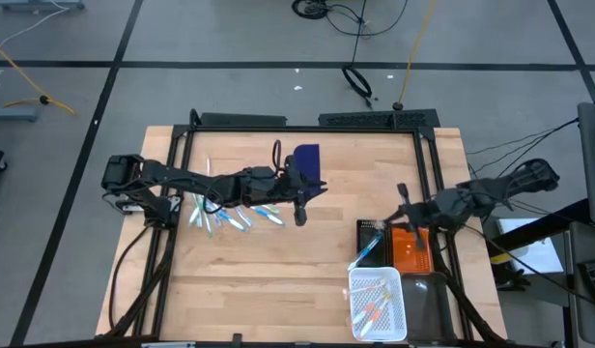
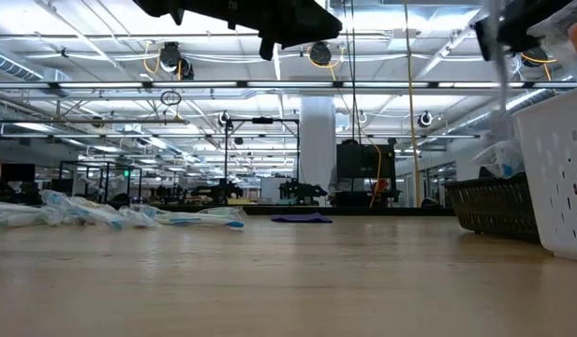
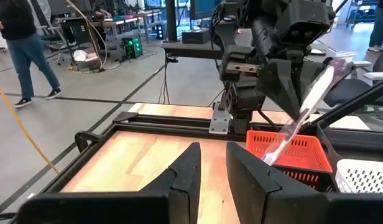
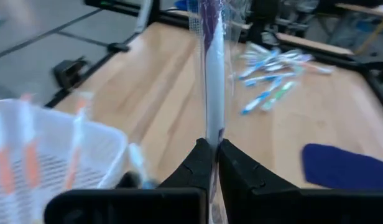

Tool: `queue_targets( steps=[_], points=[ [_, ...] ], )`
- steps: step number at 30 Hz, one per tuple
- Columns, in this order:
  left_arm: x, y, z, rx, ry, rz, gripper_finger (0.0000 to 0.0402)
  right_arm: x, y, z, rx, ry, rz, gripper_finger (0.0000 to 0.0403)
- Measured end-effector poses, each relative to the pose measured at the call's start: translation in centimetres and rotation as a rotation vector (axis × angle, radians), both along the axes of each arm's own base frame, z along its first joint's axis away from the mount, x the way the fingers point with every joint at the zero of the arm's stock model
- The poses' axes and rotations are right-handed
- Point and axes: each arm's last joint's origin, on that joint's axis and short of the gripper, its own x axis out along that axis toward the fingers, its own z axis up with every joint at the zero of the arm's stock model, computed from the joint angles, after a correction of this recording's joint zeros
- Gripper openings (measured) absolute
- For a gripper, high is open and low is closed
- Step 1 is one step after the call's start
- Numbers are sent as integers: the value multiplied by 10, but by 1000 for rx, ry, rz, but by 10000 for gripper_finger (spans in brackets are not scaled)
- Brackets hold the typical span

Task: Pick & Place Toothbrushes
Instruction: Put the violet toothbrush into the orange basket

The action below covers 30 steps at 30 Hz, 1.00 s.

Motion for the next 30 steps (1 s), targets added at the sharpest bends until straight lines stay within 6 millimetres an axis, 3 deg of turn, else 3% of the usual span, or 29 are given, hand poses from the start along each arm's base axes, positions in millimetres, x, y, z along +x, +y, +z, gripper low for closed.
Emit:
queue_targets(
  steps=[10, 24, 30],
  points=[
    [0, 0, 0, 0, -1, 1, 79, -32, 2, -5, 63, 69, 113, 7],
    [0, 1, 0, -1, -2, 6, 79, -53, 2, 17, 180, 139, 247, 7],
    [0, 3, 0, -15, -6, 11, 79, -56, 0, 15, 233, 280, 175, 7]
  ],
)
